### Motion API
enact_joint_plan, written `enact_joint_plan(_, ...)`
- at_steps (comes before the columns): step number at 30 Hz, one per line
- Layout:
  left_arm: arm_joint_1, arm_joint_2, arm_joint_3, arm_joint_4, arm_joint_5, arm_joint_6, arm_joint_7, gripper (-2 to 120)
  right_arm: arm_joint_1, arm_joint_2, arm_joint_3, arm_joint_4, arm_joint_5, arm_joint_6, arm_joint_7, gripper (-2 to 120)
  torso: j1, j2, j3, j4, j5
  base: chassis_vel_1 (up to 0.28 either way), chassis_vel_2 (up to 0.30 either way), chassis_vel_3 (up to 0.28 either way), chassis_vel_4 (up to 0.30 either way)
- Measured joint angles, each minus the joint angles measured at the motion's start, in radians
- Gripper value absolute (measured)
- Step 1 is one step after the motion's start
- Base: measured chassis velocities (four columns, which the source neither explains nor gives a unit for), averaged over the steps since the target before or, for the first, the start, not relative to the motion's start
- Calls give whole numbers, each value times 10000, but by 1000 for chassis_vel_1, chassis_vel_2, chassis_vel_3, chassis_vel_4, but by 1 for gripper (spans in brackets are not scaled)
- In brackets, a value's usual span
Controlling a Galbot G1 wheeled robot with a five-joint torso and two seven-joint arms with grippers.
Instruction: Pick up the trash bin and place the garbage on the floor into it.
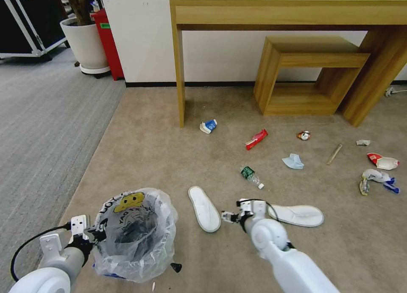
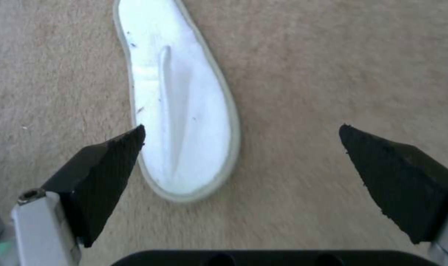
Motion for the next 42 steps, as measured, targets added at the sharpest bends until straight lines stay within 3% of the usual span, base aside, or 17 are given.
enact_joint_plan(9,123,-171,-20,-65,98,-86,22,1,1040,846,-1097,-1755,-776,688,-231,100,1,1,0,1,1,0,0,0,0)
enact_joint_plan(25,257,-278,-65,-215,123,-214,48,1,2042,1613,-1728,-4223,-1910,1687,-702,100,1,1,0,0,2,0,0,0,0)
enact_joint_plan(33,266,-317,-70,-227,133,-296,49,1,2194,1829,-2084,-4822,-2182,2039,-764,82,1,1,0,0,1,0,0,0,0)
enact_joint_plan(42,240,-367,15,-261,162,-363,128,1,2457,1901,-2493,-5307,-2328,2504,-942,48,1,1,-1,0,1,0,0,0,0)
